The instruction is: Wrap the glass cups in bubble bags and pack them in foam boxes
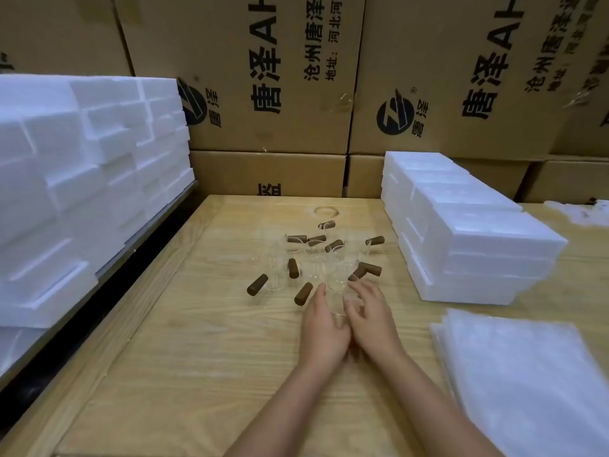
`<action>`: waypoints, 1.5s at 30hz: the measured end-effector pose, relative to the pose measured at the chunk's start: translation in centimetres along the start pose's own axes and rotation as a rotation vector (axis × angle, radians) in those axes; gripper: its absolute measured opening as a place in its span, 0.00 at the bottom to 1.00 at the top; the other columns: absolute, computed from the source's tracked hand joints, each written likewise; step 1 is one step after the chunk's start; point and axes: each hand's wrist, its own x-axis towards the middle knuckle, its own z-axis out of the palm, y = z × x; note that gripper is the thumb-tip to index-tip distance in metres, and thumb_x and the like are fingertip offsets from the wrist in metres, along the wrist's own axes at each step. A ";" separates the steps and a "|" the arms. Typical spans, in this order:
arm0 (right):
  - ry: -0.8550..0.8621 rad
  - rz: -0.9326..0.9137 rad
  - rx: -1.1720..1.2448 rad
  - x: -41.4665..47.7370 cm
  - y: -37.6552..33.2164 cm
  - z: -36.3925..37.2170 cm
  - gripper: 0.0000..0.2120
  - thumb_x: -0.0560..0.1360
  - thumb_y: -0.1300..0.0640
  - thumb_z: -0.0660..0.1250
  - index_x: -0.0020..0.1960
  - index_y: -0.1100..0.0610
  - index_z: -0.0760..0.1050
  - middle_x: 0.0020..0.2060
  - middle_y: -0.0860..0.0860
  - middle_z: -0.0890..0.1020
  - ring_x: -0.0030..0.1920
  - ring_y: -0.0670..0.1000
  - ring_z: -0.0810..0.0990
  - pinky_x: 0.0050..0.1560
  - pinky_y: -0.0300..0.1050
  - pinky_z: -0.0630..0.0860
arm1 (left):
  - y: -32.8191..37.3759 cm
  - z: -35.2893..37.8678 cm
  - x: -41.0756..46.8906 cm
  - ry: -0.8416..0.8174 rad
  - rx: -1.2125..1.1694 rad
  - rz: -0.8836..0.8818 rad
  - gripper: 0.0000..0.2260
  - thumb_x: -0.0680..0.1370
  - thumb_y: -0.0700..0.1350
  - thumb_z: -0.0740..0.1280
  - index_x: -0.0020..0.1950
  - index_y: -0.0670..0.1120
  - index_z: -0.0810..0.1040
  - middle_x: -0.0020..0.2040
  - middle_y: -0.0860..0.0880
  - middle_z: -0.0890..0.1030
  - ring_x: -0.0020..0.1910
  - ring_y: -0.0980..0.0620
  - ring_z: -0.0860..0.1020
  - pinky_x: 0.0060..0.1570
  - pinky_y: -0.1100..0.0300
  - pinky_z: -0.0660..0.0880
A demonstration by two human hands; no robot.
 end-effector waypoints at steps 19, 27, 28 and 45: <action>0.443 0.155 0.384 -2.4 -2.8 1.2 0.17 0.74 0.49 0.69 0.55 0.52 0.65 0.45 0.50 0.74 0.39 0.42 0.76 0.36 0.28 0.69 | -0.5 -1.0 -0.1 0.178 -0.360 0.089 0.30 0.62 0.44 0.80 0.53 0.65 0.68 0.53 0.73 0.74 0.49 0.59 0.79 0.49 0.62 0.78; 0.255 0.483 0.860 -0.7 -3.3 1.6 0.14 0.74 0.46 0.68 0.48 0.57 0.74 0.41 0.51 0.81 0.35 0.48 0.84 0.37 0.44 0.80 | -0.7 -0.6 0.0 0.156 -0.325 0.213 0.28 0.65 0.40 0.78 0.54 0.63 0.71 0.58 0.59 0.78 0.60 0.63 0.76 0.52 0.69 0.75; 0.252 0.471 0.886 -0.7 -3.3 1.6 0.12 0.73 0.47 0.69 0.45 0.56 0.76 0.39 0.50 0.82 0.34 0.48 0.84 0.34 0.41 0.79 | -0.7 -0.6 0.0 0.149 -0.306 0.221 0.28 0.65 0.40 0.77 0.55 0.63 0.71 0.58 0.62 0.78 0.59 0.62 0.76 0.52 0.68 0.75; -0.100 0.352 0.864 -1.6 -2.2 0.3 0.24 0.65 0.68 0.75 0.54 0.54 0.69 0.55 0.53 0.76 0.52 0.49 0.82 0.41 0.42 0.80 | -0.3 -1.6 0.0 0.150 -0.366 0.130 0.26 0.62 0.44 0.77 0.52 0.67 0.72 0.48 0.65 0.80 0.41 0.68 0.80 0.39 0.78 0.70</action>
